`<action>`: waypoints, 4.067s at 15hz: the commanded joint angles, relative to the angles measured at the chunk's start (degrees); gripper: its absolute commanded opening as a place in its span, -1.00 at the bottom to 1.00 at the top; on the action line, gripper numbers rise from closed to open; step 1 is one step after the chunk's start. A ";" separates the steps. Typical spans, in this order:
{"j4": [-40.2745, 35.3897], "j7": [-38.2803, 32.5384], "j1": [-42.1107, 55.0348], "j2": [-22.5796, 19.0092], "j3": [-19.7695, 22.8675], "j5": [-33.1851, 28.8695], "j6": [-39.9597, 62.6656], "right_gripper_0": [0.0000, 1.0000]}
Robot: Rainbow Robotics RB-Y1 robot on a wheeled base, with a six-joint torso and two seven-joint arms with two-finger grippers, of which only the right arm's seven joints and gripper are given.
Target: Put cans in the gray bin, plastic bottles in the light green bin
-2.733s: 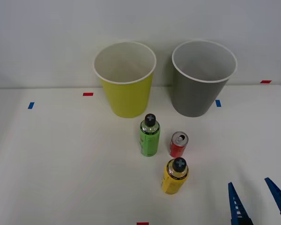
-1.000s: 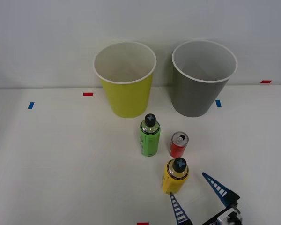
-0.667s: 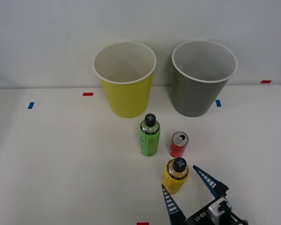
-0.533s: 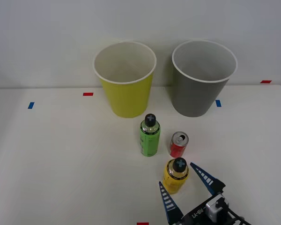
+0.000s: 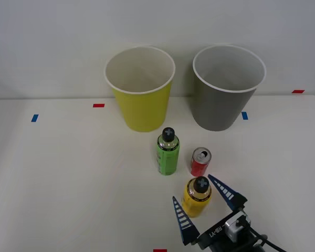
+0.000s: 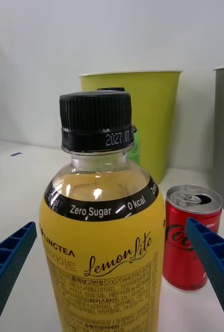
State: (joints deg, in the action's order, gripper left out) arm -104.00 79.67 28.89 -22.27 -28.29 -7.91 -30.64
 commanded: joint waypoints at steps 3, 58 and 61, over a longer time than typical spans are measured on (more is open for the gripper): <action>0.02 0.66 -0.42 0.47 -0.10 0.79 1.55 1.00; -17.56 7.96 1.69 -10.25 -1.86 26.63 0.84 -1.00; -27.14 8.57 0.81 -10.78 -1.42 34.28 5.85 -1.00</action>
State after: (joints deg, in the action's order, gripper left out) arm -127.60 87.96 30.09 -32.84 -30.05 23.29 -27.07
